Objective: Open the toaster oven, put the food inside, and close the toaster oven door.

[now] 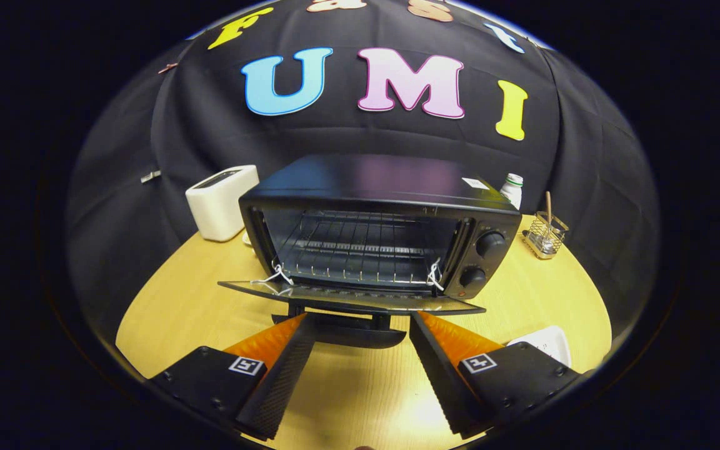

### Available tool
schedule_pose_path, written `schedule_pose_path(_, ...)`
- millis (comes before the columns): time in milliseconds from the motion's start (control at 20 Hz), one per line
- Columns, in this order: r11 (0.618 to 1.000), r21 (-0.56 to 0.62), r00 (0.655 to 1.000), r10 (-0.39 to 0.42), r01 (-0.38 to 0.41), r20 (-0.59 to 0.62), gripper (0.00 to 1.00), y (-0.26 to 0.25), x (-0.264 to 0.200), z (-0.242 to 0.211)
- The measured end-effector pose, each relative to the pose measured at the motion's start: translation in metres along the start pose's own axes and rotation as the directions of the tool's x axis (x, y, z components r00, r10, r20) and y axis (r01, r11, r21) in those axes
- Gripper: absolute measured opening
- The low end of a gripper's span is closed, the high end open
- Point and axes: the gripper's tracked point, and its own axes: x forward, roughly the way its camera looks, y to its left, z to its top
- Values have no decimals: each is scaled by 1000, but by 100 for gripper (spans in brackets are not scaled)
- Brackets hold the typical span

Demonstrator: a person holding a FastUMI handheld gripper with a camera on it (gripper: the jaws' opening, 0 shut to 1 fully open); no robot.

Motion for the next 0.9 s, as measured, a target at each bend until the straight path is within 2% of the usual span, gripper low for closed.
schedule_pose_path(100,1000,11,999,-3,3,-33,99,2,-1,-14)
schedule_pose_path(200,1000,-31,998,0,-2,-66,100,6,-3,-33)
schedule_pose_path(350,995,-77,980,50,-66,-191,100,12,4,-79)
schedule_pose_path(400,993,-96,978,45,-65,-203,100,8,4,-85)
schedule_pose_path(650,972,-187,986,121,-141,-115,99,-3,-20,-55)
schedule_pose_path(900,952,-262,987,148,-159,-60,99,-63,-40,-26)
